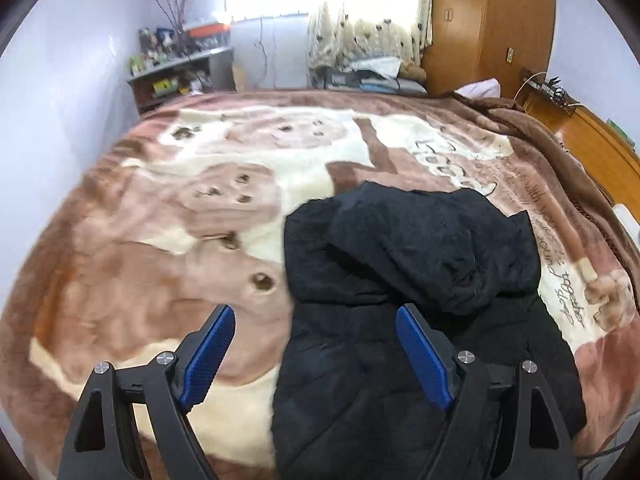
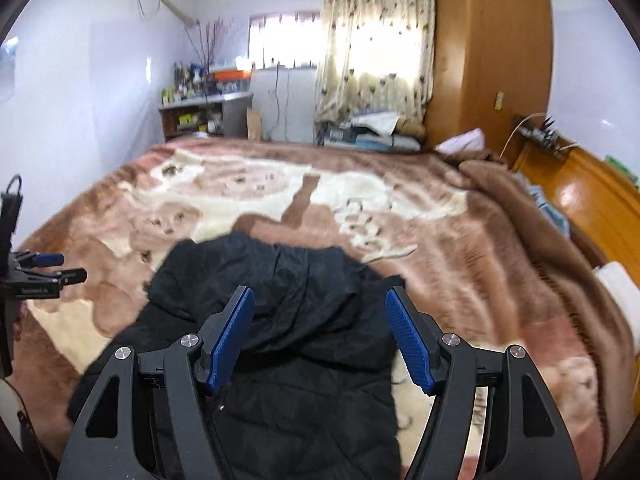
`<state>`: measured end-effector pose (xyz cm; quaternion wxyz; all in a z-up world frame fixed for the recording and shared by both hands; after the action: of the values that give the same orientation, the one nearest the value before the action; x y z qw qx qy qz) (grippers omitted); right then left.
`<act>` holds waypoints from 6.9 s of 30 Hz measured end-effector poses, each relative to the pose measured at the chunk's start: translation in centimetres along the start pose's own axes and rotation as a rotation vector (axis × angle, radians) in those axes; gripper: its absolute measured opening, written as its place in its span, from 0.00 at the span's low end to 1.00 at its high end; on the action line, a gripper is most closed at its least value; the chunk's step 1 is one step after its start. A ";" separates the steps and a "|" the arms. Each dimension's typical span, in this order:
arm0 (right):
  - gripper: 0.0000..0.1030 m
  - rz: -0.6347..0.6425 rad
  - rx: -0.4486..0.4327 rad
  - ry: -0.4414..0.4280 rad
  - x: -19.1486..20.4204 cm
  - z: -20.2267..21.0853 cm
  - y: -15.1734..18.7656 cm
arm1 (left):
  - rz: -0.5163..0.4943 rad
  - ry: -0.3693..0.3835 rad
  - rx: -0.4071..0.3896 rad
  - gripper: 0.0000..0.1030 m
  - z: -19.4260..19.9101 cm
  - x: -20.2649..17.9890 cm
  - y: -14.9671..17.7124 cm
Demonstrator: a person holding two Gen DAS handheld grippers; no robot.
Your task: Fold large clothes
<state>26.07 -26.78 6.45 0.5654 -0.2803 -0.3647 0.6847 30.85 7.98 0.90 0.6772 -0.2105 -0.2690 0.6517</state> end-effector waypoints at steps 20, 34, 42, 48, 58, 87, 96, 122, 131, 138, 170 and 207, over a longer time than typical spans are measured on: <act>0.73 -0.027 0.145 0.115 -1.8 9.2 18.1 | 0.082 0.110 0.161 0.84 1.6 5.4 18.7; 0.74 -0.286 0.270 0.073 -5.4 1.0 27.2 | 0.180 0.101 0.276 0.85 -5.0 3.4 22.7; 0.74 -0.303 0.319 0.030 -6.0 -1.6 28.8 | 0.161 0.083 0.330 0.86 -7.9 2.3 23.2; 0.74 -0.269 0.348 0.006 -5.1 -2.7 29.5 | 0.180 0.086 0.344 0.86 -8.8 1.9 23.6; 0.57 -0.286 0.374 -0.012 -4.5 -3.6 29.9 | 0.184 0.094 0.376 0.82 -9.7 1.3 24.6; 0.16 -0.242 0.199 -0.070 -1.3 4.7 24.8 | 0.113 0.201 0.206 0.20 2.2 0.7 21.3; 0.16 -0.235 0.204 -0.074 -0.1 8.5 25.8 | 0.105 0.234 0.217 0.20 5.5 1.3 23.7; 0.16 -0.143 0.148 -0.062 -0.2 9.7 17.8 | 0.071 0.307 0.102 0.21 9.8 -0.4 15.1; 0.16 -0.135 0.157 -0.027 -2.0 4.9 12.7 | 0.105 0.262 0.071 0.21 5.7 -1.2 7.9; 0.16 -0.184 0.185 -0.005 -4.4 0.9 10.5 | 0.147 0.187 0.107 0.21 0.7 -0.8 3.8; 0.37 -0.493 0.283 -0.117 -11.4 -9.5 8.9 | 0.372 0.214 0.128 0.67 -9.1 4.1 -1.4; 0.14 -0.405 0.081 -0.164 -12.1 -10.7 8.1 | 0.240 0.107 0.063 0.17 -11.1 2.7 0.9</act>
<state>32.43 -37.38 -6.72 0.6706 -0.1216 -0.4303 0.5919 37.28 11.46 -7.87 0.6139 -0.2542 -0.1850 0.7241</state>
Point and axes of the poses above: each gripper's, at about its wrist camera, not at the fingertips, and z roughly against the way its jaws point, x to its left, y to its underside, the point moved 6 cm from there along -z, roughly the way its jaws point, and after that the axes turned 6 degrees about -y, right-handed, at the moved point
